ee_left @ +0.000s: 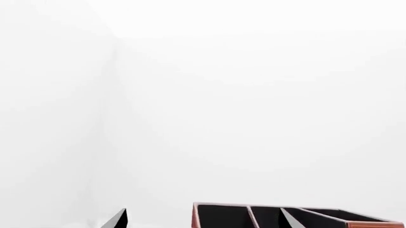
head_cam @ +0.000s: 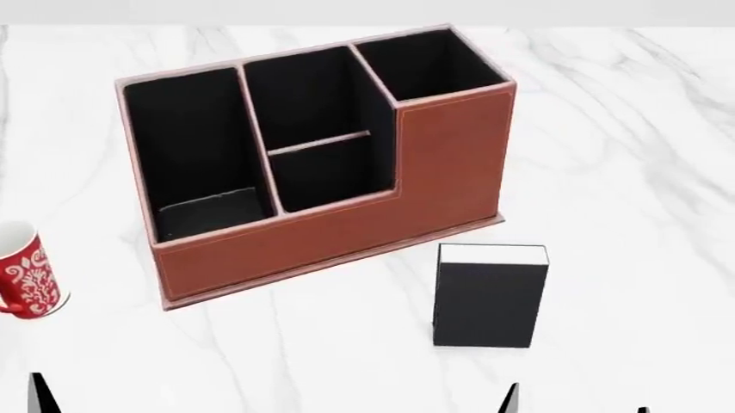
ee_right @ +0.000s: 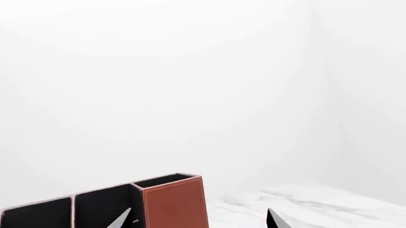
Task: Pick up the book and place it in the back compartment of the caddy.
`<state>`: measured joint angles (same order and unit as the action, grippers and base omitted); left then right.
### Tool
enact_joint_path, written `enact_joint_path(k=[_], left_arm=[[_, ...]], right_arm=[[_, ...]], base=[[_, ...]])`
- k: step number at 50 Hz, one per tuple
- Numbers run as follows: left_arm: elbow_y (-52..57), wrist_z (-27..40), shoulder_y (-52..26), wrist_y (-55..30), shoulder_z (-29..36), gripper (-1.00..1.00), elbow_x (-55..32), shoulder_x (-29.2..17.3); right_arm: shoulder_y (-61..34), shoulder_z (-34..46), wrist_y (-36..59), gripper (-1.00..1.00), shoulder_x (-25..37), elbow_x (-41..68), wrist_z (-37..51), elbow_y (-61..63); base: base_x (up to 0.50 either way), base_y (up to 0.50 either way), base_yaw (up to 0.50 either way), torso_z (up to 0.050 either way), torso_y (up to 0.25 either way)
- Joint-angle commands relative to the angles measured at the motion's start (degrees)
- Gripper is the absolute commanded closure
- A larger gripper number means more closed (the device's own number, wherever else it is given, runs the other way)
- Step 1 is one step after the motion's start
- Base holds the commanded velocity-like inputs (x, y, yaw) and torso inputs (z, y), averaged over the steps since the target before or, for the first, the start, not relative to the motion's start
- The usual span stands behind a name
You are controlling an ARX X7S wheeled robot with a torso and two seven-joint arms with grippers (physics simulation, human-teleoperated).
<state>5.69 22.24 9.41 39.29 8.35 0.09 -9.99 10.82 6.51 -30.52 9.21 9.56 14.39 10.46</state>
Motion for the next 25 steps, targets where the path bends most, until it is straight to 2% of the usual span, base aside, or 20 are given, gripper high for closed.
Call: enact_joint_path(k=[1, 25], left_arm=[[0.55, 0.63, 0.16, -0.28, 0.22, -1.00, -0.14, -0.35], [0.63, 1.39, -0.05, -0.58, 0.94, -1.00, -0.79, -1.23]], right_arm=[[-0.03, 0.41, -0.18, -1.00, 0.37, 0.05, 0.56, -0.06], [-0.22, 1.25, -0.33, -1.00, 1.11, 0.14, 1.54, -0.16]], base=[[0.00, -0.18, 0.00, 0.000, 0.000], [0.00, -0.18, 0.00, 0.000, 0.000]])
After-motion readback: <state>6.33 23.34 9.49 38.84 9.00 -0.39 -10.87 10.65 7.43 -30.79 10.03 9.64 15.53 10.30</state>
